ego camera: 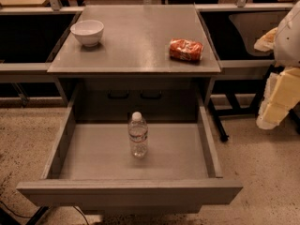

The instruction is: Pick water bottle from bottom drawer and place on counter

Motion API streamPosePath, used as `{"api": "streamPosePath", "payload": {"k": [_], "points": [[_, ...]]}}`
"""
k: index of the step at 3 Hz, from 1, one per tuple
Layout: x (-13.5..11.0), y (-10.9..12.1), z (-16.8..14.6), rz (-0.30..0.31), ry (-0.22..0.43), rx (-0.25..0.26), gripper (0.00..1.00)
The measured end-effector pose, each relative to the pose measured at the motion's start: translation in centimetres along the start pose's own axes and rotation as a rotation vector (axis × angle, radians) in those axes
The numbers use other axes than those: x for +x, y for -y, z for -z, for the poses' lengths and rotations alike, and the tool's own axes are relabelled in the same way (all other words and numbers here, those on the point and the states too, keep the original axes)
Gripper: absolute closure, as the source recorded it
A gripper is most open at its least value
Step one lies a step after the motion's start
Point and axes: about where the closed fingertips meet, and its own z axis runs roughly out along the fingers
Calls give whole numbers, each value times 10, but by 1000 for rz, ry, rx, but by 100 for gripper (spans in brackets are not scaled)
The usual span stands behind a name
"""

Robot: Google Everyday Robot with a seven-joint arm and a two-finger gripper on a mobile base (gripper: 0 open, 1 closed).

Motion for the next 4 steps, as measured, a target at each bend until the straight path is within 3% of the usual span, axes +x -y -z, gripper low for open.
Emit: {"api": "streamPosePath", "payload": {"k": [2, 3, 4], "points": [[-6, -1, 3, 12, 13, 12, 0], [-20, -4, 0, 37, 61, 15, 0], [-45, -3, -15, 71, 148, -17, 0]]}}
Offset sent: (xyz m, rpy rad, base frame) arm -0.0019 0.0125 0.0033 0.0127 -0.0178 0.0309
